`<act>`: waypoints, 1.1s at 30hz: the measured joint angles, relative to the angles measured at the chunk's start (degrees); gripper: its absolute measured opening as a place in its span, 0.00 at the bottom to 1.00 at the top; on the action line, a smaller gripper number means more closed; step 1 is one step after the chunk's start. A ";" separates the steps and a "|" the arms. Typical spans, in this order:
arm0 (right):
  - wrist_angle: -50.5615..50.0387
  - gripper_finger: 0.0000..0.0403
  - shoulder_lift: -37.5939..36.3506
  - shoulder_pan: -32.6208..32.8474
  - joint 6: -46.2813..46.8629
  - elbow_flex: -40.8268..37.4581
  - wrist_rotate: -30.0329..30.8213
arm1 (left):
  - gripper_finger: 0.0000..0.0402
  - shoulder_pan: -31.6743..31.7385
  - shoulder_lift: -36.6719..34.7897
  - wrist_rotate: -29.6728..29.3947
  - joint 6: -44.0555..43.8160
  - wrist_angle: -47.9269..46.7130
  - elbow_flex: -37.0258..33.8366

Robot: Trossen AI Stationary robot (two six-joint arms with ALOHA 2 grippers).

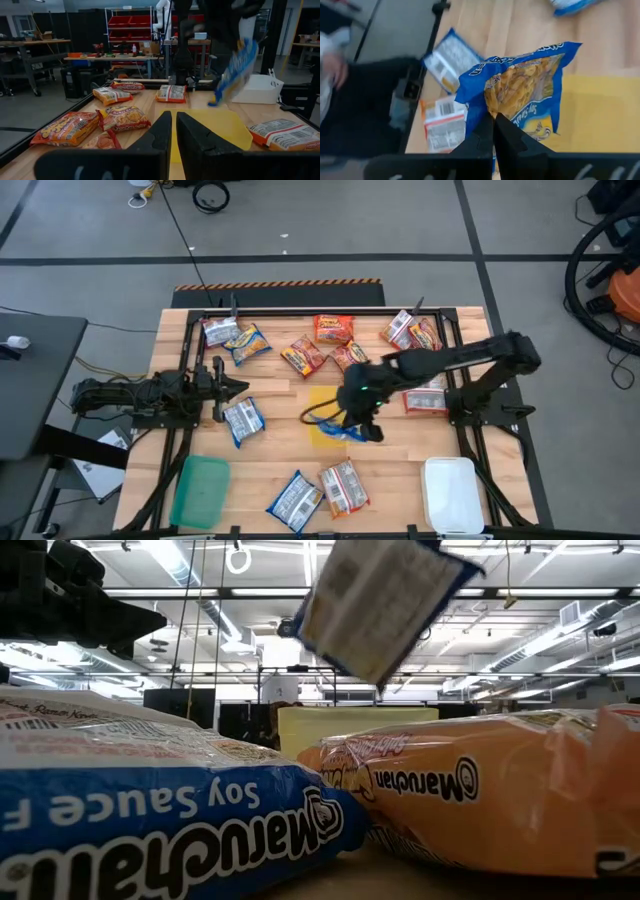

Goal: Sort Maruchan noodles
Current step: Put the blue noodle pack into the yellow bin

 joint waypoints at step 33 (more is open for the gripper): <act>5.73 0.07 16.66 -7.62 -16.67 4.29 -22.64 | 0.08 0.09 0.44 0.68 -22.56 0.97 0.02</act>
